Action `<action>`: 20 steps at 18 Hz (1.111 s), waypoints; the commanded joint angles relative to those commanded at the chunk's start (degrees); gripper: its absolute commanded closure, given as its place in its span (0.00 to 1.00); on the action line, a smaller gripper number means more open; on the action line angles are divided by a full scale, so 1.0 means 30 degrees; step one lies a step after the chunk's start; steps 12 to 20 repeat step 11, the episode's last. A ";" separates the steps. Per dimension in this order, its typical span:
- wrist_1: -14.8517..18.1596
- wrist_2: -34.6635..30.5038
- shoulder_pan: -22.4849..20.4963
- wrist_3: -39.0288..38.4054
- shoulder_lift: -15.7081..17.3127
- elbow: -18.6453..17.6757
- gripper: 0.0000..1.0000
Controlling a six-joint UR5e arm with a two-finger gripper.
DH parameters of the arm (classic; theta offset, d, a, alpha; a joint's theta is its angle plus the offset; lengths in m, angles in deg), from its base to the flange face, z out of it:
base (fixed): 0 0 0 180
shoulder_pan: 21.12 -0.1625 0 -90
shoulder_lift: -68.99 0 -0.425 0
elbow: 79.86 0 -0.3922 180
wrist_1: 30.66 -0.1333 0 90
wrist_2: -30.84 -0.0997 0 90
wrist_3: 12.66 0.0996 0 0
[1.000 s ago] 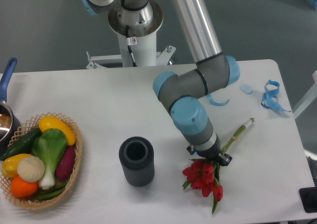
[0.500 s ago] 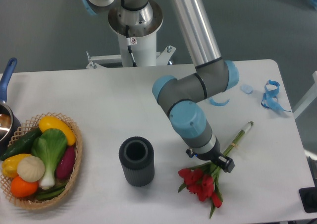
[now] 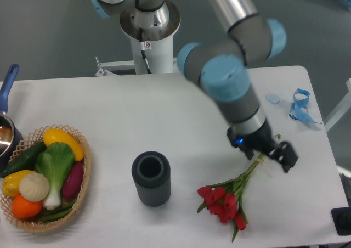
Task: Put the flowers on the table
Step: 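Open the gripper and lift it away from the tulips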
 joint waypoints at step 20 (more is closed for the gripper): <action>0.5222 0.6620 -0.5890 0.9378 0.3253 -0.1316 0.00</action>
